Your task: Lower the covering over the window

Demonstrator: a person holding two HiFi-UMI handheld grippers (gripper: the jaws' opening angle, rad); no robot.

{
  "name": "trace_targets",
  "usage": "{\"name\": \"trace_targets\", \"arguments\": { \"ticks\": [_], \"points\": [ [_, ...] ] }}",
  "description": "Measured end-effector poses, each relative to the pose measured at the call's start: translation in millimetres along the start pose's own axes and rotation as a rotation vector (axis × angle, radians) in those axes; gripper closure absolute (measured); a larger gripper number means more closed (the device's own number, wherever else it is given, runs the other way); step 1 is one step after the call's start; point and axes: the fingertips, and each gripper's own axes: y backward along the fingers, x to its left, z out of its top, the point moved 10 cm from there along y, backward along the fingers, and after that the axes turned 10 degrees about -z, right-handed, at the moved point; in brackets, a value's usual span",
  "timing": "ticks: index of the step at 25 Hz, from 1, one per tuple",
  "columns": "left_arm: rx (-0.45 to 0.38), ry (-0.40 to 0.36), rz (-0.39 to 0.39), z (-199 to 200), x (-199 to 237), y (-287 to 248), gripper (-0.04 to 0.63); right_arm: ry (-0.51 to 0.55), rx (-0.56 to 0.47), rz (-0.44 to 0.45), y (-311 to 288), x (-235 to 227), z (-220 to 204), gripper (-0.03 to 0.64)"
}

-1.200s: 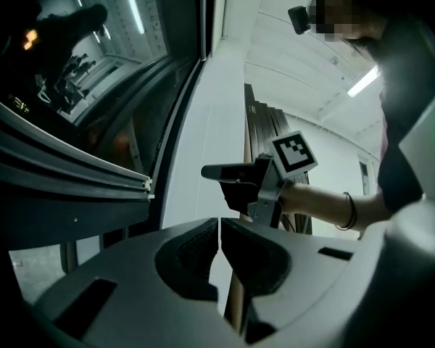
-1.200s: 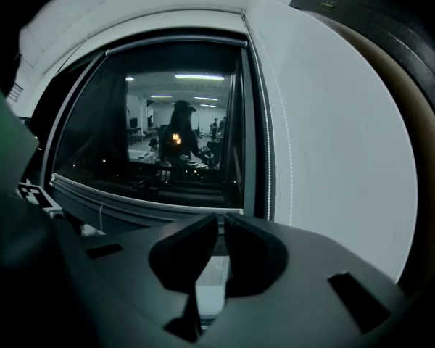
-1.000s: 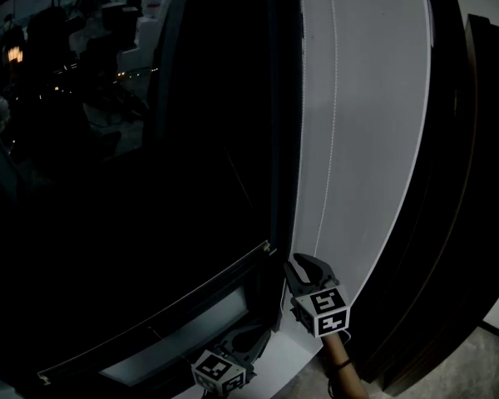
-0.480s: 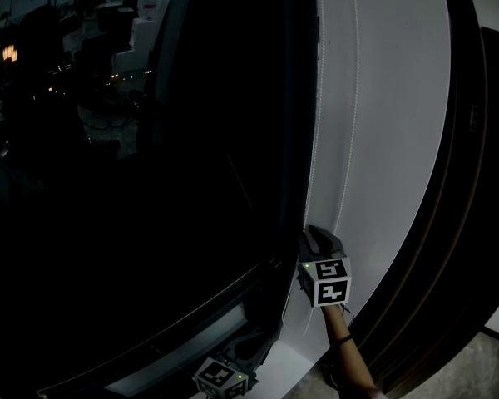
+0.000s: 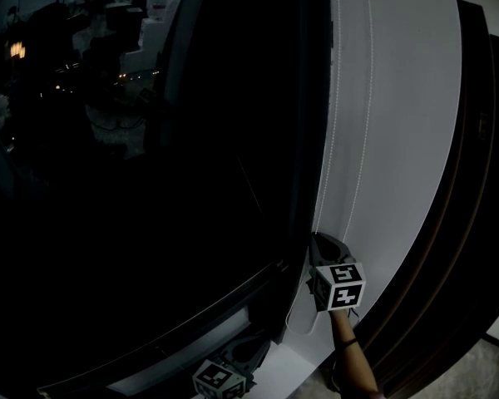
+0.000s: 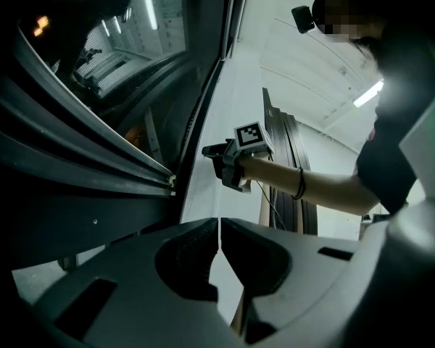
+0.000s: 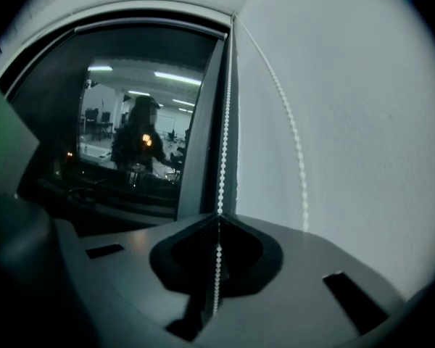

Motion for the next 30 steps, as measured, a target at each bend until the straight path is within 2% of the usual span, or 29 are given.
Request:
{"name": "trace_targets", "arguments": {
  "ticks": [8,11,14,17,23,27,30],
  "points": [
    [-0.009,0.009,-0.001,0.6,-1.5,-4.7,0.591,0.131,-0.092,-0.03,37.5,20.5,-16.6,0.606],
    [-0.01,-0.001,-0.003,2.0,-5.9,-7.6,0.591,0.12,-0.092,-0.024,49.7,23.7,-20.6,0.606],
    [-0.005,0.003,0.007,3.5,-10.3,-9.3,0.591,0.1,-0.01,0.025,57.8,31.8,-45.1,0.606],
    [-0.015,0.002,0.005,5.7,-14.1,-9.9,0.591,0.106,0.096,0.052,71.7,44.1,-91.8,0.606],
    [-0.053,-0.052,0.007,27.8,-12.8,-20.7,0.581,0.06,0.258,0.109,111.3,63.2,-171.2,0.606],
    [-0.086,-0.108,-0.041,59.7,-3.4,-46.2,0.515,0.038,0.361,0.146,135.0,69.7,-203.2,0.606],
    [-0.099,-0.167,-0.109,80.0,0.3,-70.9,0.502,0.02,0.395,0.16,148.9,71.2,-213.4,0.606]
  ]
}}
